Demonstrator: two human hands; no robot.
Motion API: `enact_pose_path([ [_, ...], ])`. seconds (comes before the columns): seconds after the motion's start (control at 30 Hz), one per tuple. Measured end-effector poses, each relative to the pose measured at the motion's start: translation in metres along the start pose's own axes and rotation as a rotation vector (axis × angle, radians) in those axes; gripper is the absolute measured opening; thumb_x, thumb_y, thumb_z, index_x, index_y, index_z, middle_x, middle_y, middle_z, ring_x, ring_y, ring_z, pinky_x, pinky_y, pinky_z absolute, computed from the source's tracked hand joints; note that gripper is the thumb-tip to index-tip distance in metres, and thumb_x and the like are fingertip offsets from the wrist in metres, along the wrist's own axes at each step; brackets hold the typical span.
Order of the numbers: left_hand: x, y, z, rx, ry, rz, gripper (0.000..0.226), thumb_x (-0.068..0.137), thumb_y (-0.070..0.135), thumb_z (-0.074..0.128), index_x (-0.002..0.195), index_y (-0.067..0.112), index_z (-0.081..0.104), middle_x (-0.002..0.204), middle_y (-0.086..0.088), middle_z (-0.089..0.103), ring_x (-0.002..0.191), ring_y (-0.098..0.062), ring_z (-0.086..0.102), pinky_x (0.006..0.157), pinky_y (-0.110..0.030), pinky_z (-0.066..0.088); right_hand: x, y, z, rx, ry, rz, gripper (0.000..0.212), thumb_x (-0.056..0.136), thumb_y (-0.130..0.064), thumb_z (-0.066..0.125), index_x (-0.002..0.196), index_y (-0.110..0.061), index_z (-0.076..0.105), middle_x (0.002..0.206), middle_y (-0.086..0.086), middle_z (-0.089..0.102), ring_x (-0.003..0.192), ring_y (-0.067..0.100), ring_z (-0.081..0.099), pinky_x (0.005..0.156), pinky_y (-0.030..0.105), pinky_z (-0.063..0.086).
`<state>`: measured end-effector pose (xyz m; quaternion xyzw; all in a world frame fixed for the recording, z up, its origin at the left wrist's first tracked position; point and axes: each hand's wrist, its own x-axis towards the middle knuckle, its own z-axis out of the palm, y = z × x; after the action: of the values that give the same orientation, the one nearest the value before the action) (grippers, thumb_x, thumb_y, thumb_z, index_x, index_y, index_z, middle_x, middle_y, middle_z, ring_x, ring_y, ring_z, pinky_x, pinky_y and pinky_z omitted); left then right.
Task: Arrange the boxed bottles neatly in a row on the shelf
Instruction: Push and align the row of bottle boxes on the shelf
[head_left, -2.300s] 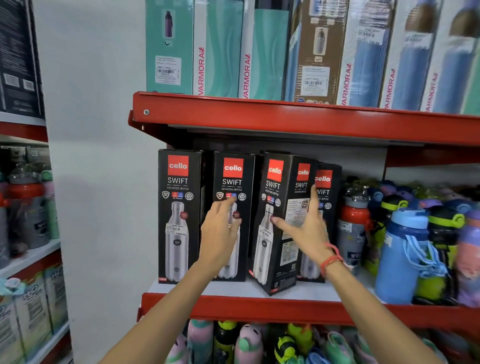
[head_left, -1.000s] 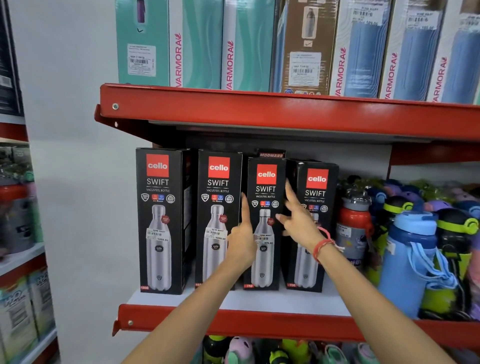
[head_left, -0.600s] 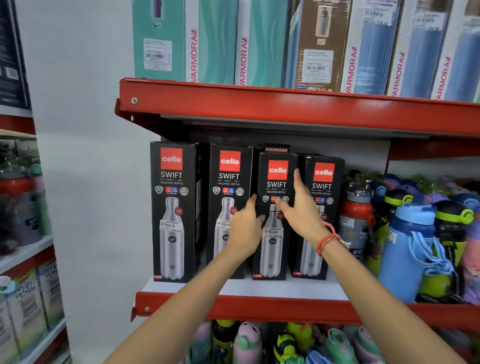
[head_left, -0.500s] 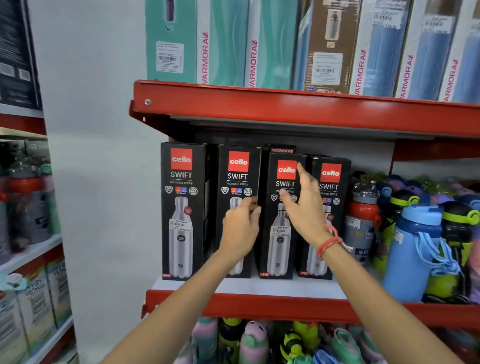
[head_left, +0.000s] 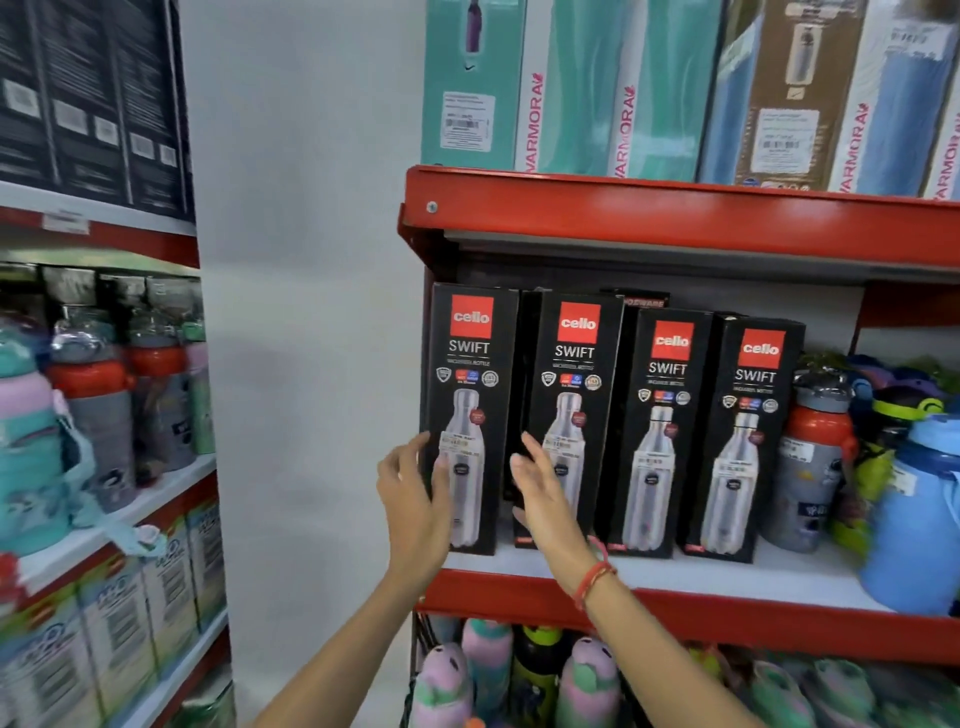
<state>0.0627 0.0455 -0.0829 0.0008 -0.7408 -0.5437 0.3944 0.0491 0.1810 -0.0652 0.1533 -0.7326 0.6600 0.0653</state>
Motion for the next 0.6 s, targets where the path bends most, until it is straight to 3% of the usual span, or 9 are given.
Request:
enact_pose_path([
  [0.1,0.005,-0.005,-0.007,-0.076,-0.246,-0.125,0.059,0.097,0.051,0.030,0.150,0.035,0.011,0.157,-0.004,0.017,0.145,-0.019,0.016,0.118,-0.042,0.018,0.003,0.010,0.017,0.048,-0.042,0.040,0.061,0.096,-0.051,0.038,0.150,-0.045,0.011,0.161,-0.012,0.014,0.148,0.015,0.015,0.120,0.048,0.016],
  [0.23,0.010,-0.009,-0.016,-0.150,-0.518,-0.140,0.082,0.075,0.082,0.006,0.146,0.046,-0.011,0.162,0.013,-0.003,0.149,-0.014,0.009,0.121,-0.048,0.014,0.000,0.018,0.030,0.081,-0.082,0.019,0.063,0.086,-0.067,0.034,0.140,-0.060,0.005,0.160,-0.022,0.006,0.148,0.009,0.007,0.121,0.047,0.009],
  [0.33,0.010,-0.012,-0.026,-0.208,-0.602,-0.197,0.071,0.078,0.075,-0.001,0.144,0.051,-0.012,0.162,0.010,0.004,0.149,-0.019,0.012,0.120,-0.048,0.016,-0.005,0.019,0.030,0.105,-0.098,0.024,0.061,0.079,-0.073,0.035,0.134,-0.068,0.008,0.161,-0.020,0.004,0.149,0.014,0.006,0.121,0.049,0.007],
  [0.4,0.008,-0.012,-0.036,-0.217,-0.627,-0.217,0.067,0.078,0.070,-0.002,0.143,0.054,-0.010,0.162,0.010,0.006,0.149,-0.021,0.013,0.121,-0.048,0.014,-0.011,0.018,0.027,0.104,-0.112,0.027,0.047,0.079,-0.074,0.035,0.122,-0.077,0.014,0.161,-0.017,0.004,0.149,0.016,0.006,0.121,0.051,0.008],
  [0.53,0.001,-0.008,-0.056,-0.256,-0.687,-0.248,0.068,0.073,0.072,-0.002,0.140,0.059,-0.004,0.160,0.010,0.013,0.147,-0.022,0.018,0.114,-0.036,0.019,-0.026,0.014,0.020,0.100,-0.141,0.048,0.037,0.078,-0.078,0.033,0.112,-0.081,0.018,0.163,-0.009,0.003,0.150,0.018,0.006,0.121,0.050,0.011],
  [0.6,-0.003,-0.004,-0.061,-0.280,-0.706,-0.262,0.065,0.072,0.072,-0.002,0.136,0.063,-0.001,0.160,0.008,0.014,0.148,-0.023,0.018,0.117,-0.043,0.018,-0.033,0.010,0.017,0.092,-0.159,0.064,0.040,0.075,-0.080,0.032,0.112,-0.081,0.017,0.164,-0.006,0.002,0.150,0.021,0.006,0.120,0.049,0.014],
])
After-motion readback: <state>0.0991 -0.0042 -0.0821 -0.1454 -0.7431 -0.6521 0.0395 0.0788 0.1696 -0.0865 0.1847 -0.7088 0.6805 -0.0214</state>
